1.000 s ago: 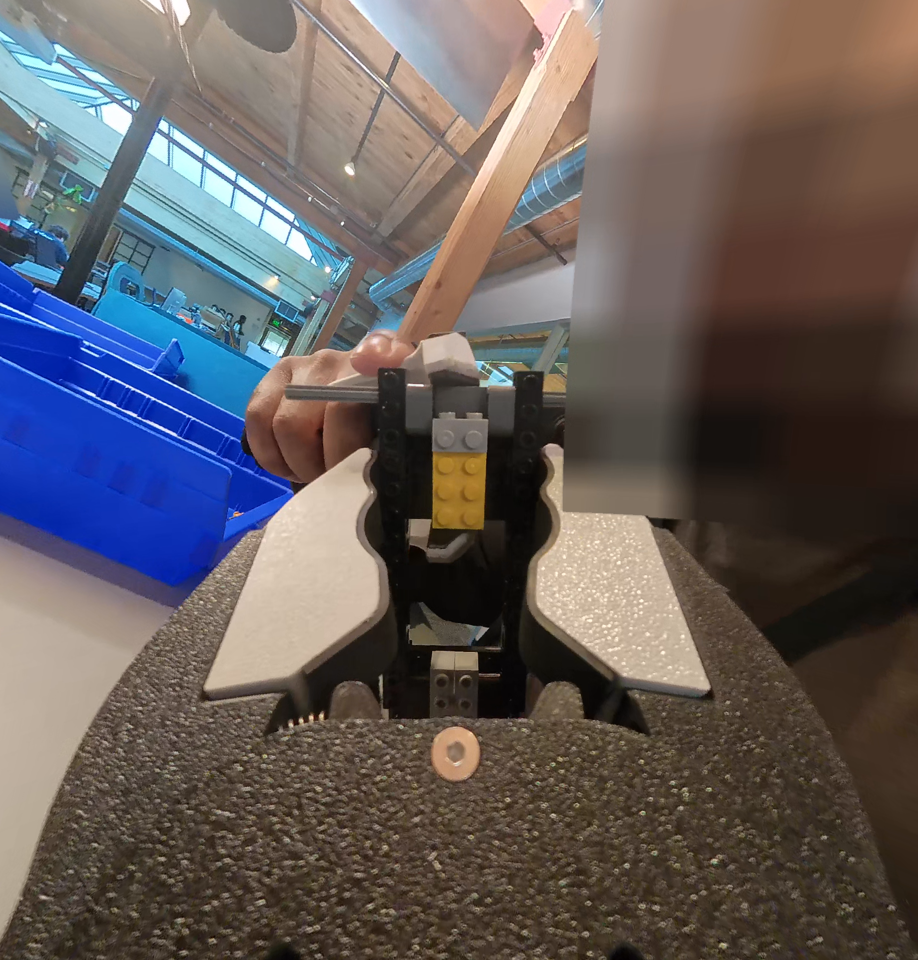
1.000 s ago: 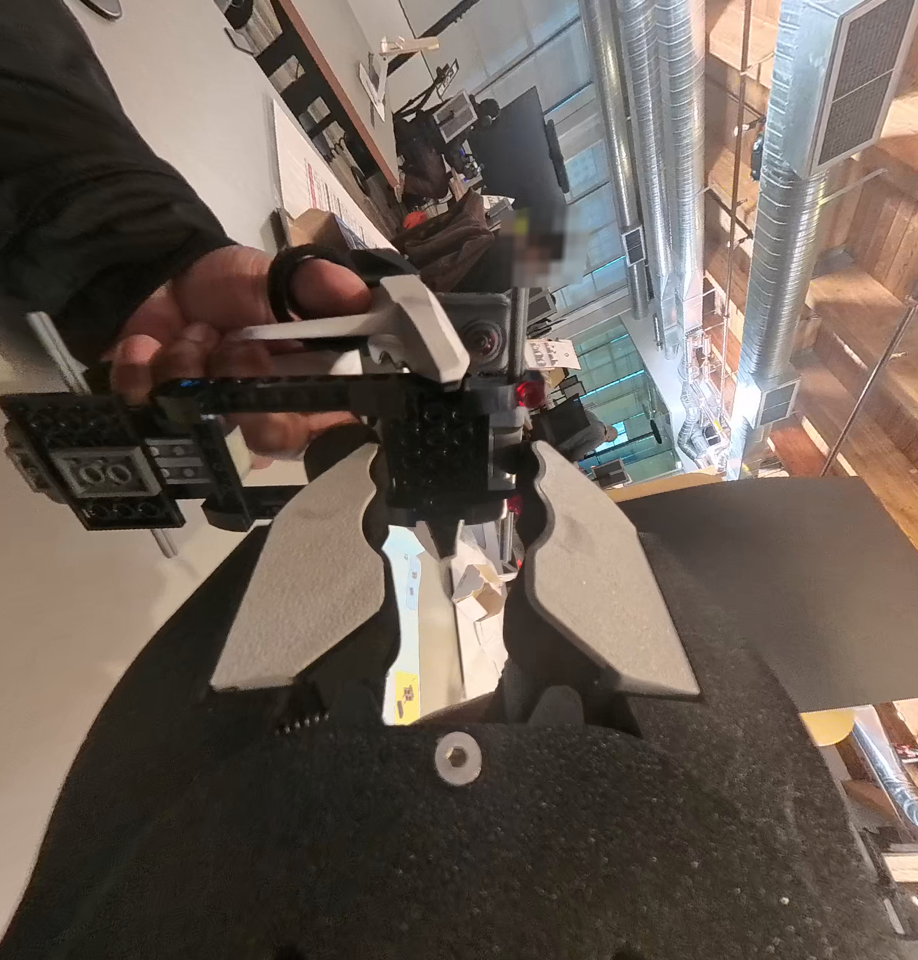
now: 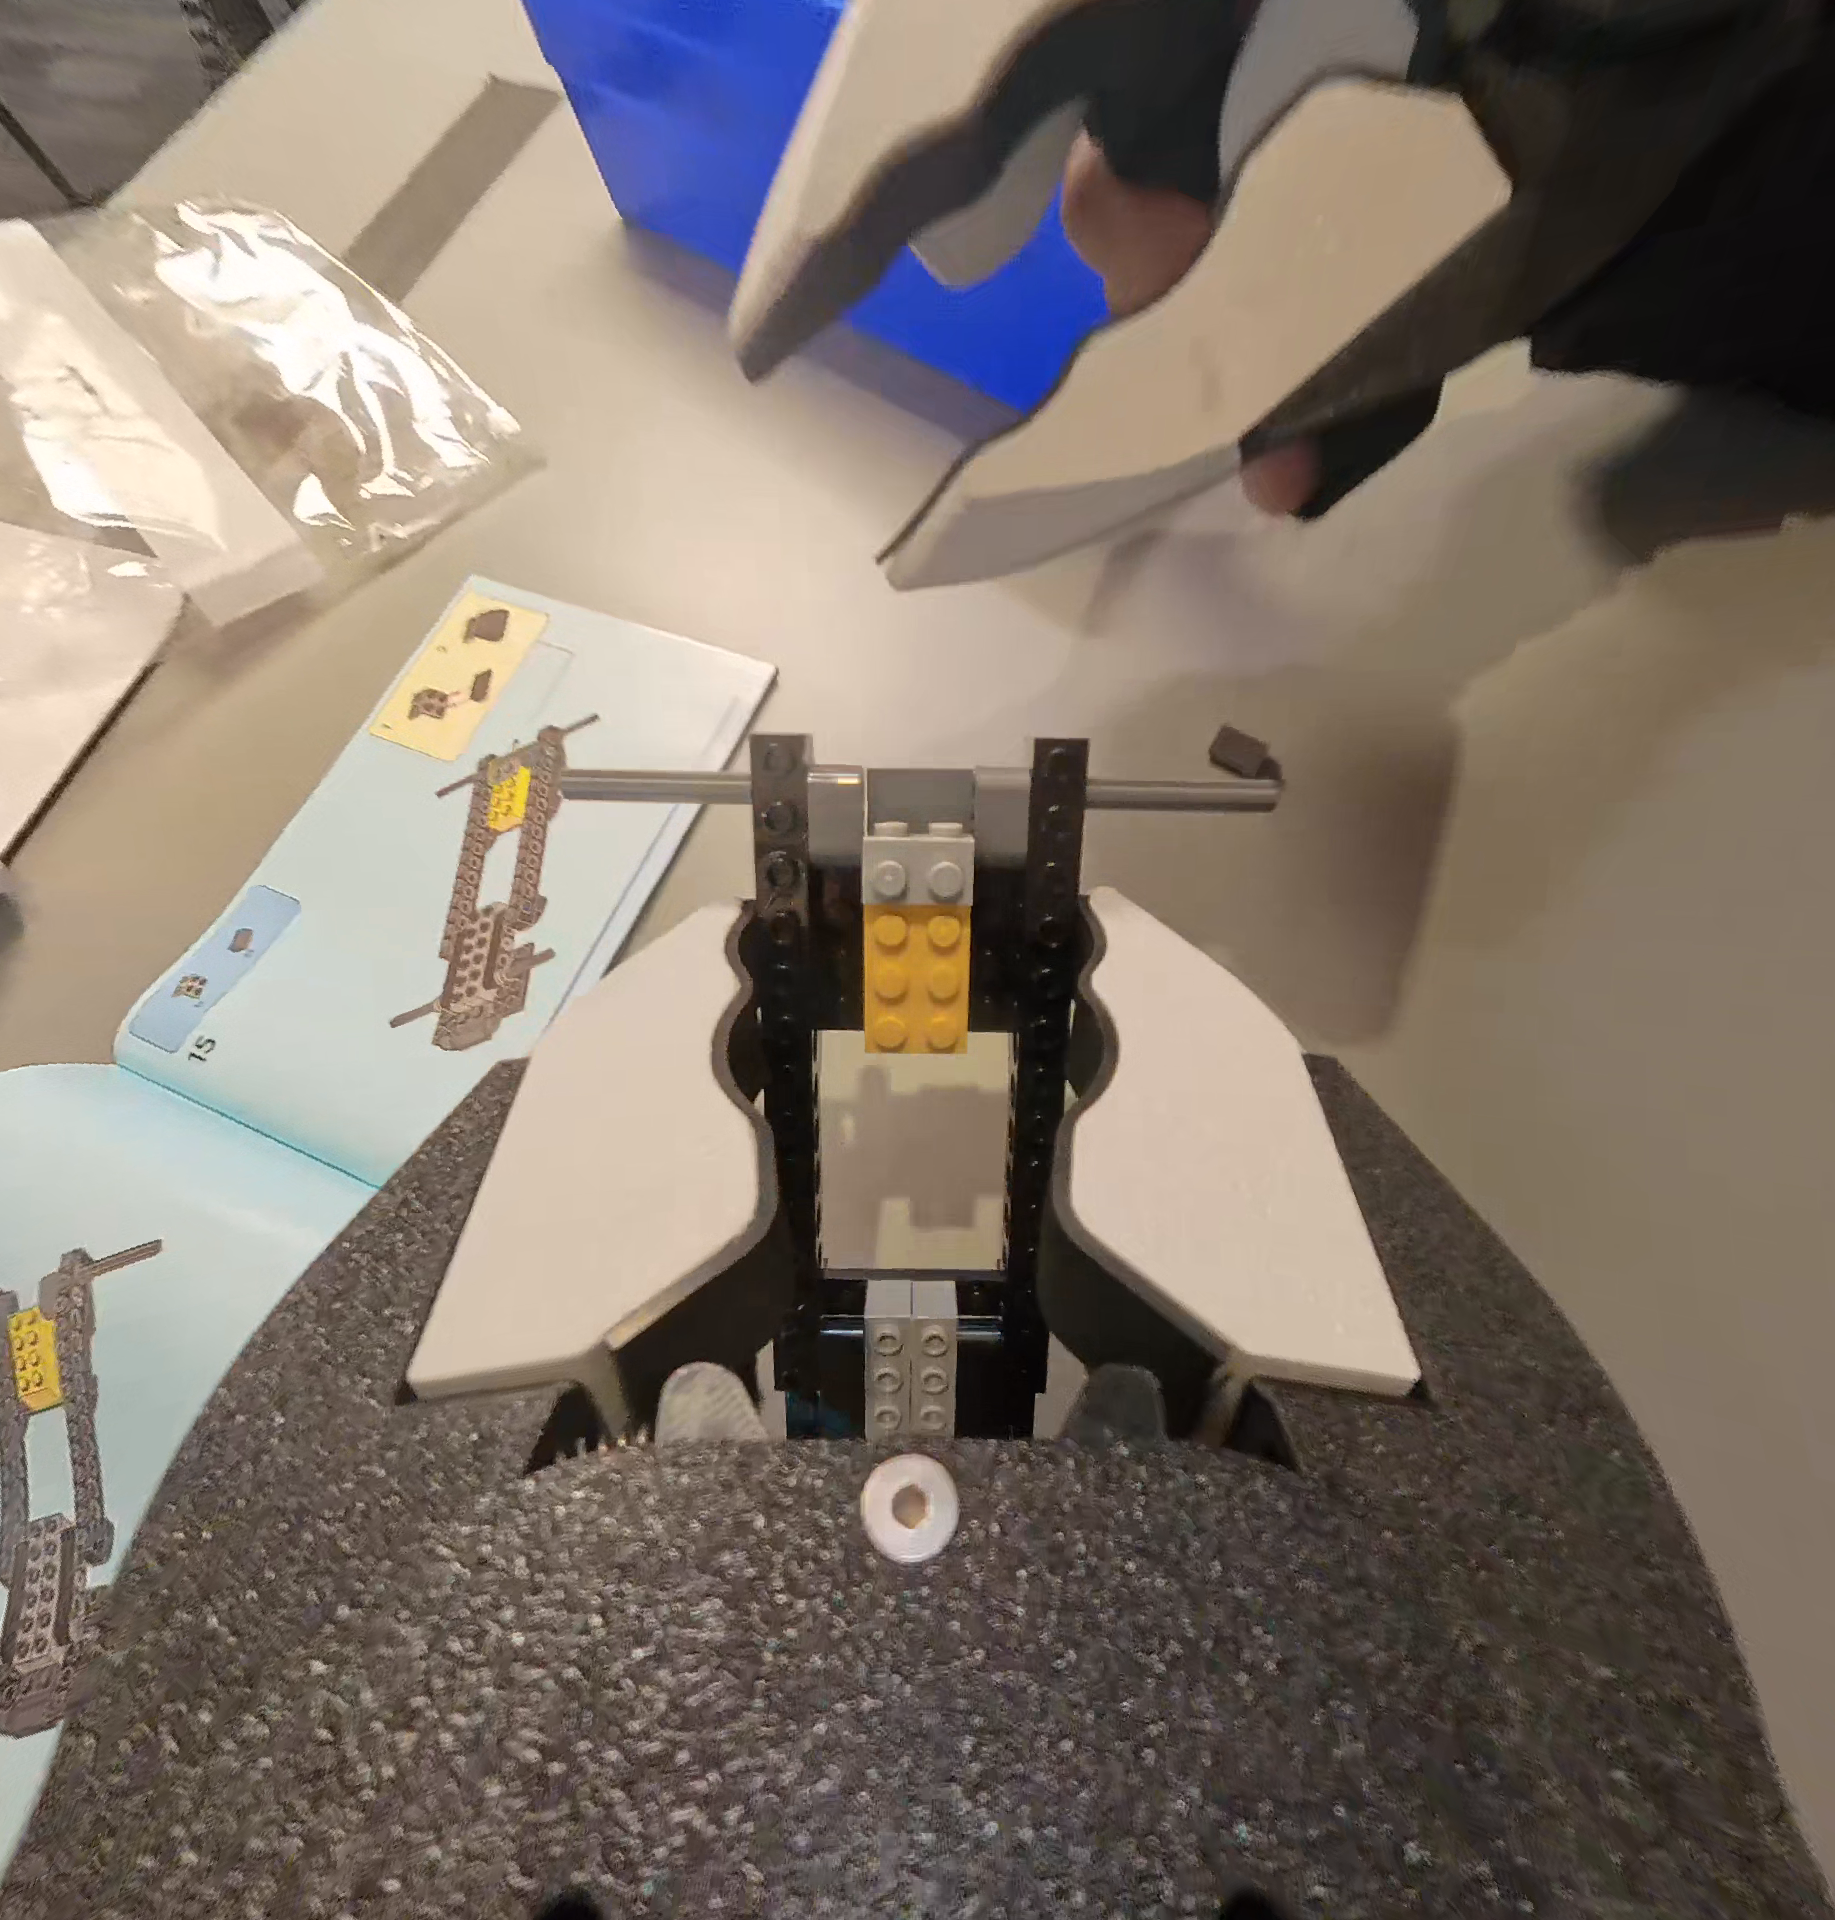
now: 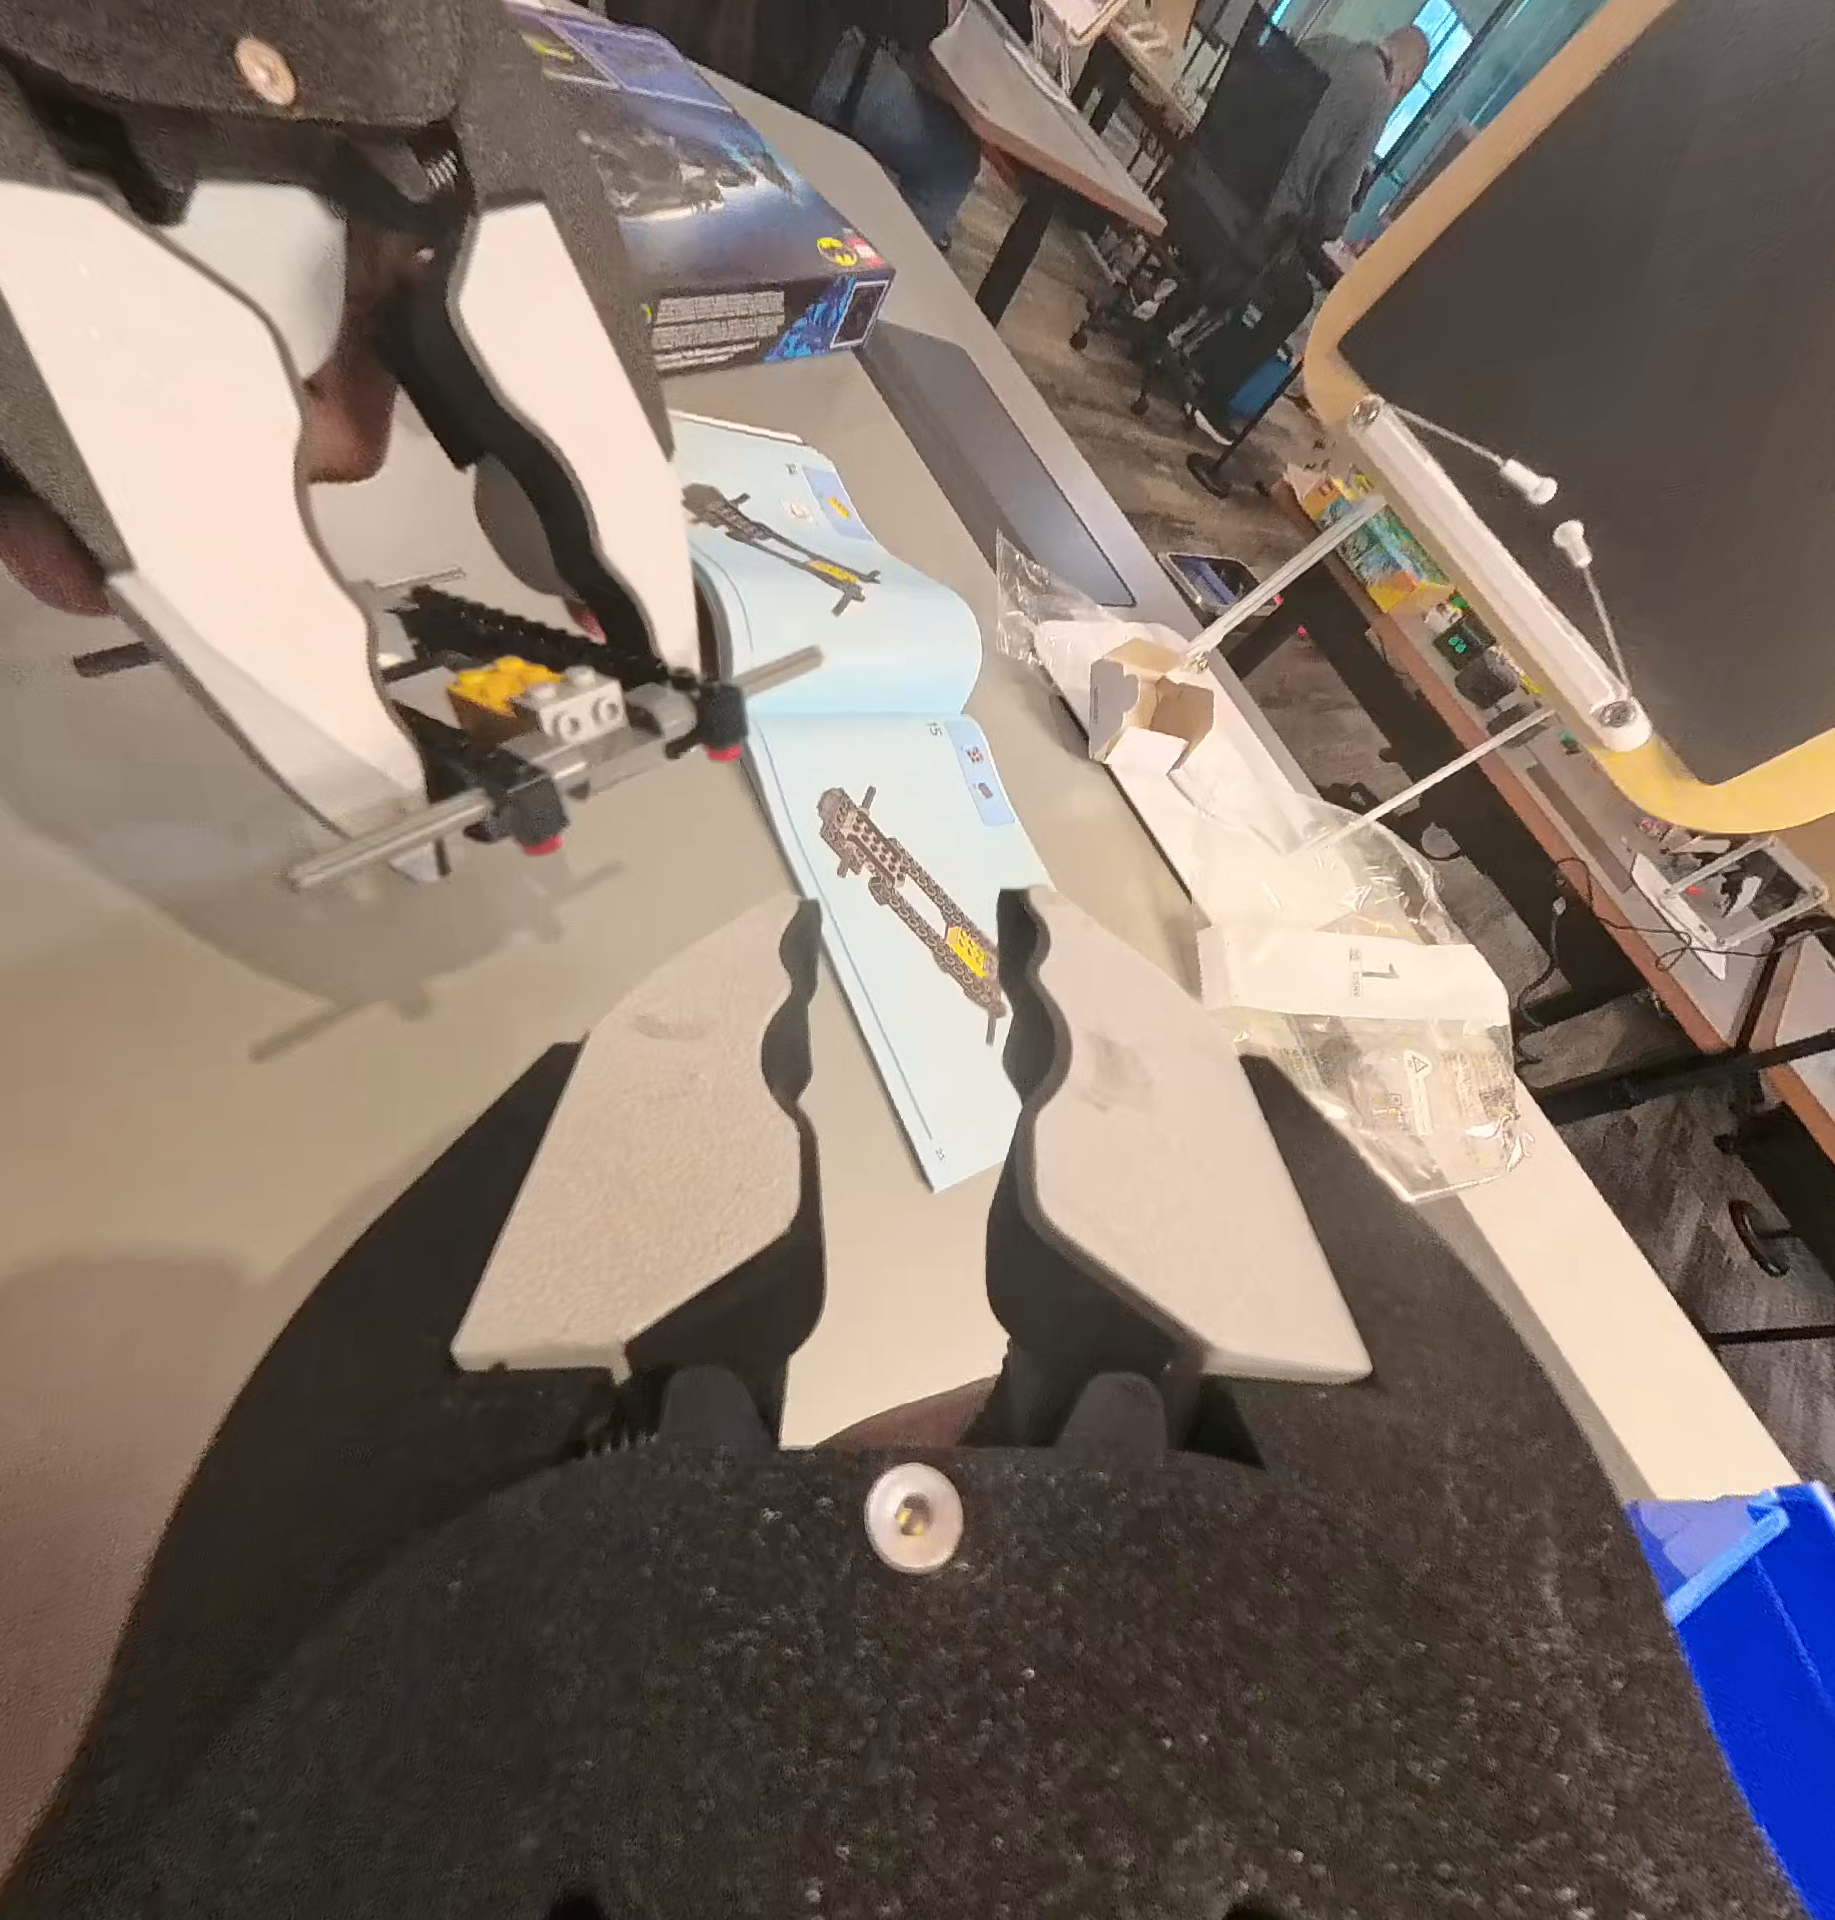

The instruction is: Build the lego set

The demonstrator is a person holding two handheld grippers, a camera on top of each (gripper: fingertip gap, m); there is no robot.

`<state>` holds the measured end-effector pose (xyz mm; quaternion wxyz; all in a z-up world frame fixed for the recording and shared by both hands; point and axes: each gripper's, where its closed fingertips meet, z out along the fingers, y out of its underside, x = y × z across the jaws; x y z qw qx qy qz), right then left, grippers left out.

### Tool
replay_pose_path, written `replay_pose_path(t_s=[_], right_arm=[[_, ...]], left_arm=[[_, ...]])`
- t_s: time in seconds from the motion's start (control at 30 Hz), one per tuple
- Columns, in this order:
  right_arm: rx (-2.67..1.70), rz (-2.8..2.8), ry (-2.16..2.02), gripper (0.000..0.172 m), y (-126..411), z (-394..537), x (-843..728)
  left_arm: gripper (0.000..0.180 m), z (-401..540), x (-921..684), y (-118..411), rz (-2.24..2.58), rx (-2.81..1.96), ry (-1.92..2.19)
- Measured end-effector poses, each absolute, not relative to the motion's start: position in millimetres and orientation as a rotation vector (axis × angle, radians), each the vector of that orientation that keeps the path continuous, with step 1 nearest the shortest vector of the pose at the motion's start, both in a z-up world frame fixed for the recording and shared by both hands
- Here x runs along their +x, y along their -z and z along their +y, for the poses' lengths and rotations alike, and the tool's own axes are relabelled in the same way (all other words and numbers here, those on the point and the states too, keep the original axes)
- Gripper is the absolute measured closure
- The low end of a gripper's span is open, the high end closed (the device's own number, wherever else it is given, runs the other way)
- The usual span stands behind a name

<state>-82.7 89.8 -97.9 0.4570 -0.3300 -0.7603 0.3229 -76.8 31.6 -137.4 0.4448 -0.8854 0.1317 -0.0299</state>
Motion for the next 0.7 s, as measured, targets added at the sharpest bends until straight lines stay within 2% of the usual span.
replay_pose_path(t_s=[0.17, 0.5, 0.7], right_arm=[[-0.878, -1.919, -0.754, 0.14, 116, 100, -77], [-1.036, -2.215, -0.739, 0.143, 191, 107, -7], [-1.05, -2.293, -0.813, 0.143, 199, 107, 18]], left_arm=[[0.124, 28, -69, 168, 0.447, -2.309, 0.07], [0.124, 14, -53, 218, 0.735, -2.467, 0.105], [0.124, 14, -50, 226, 0.763, -2.489, 0.138]])
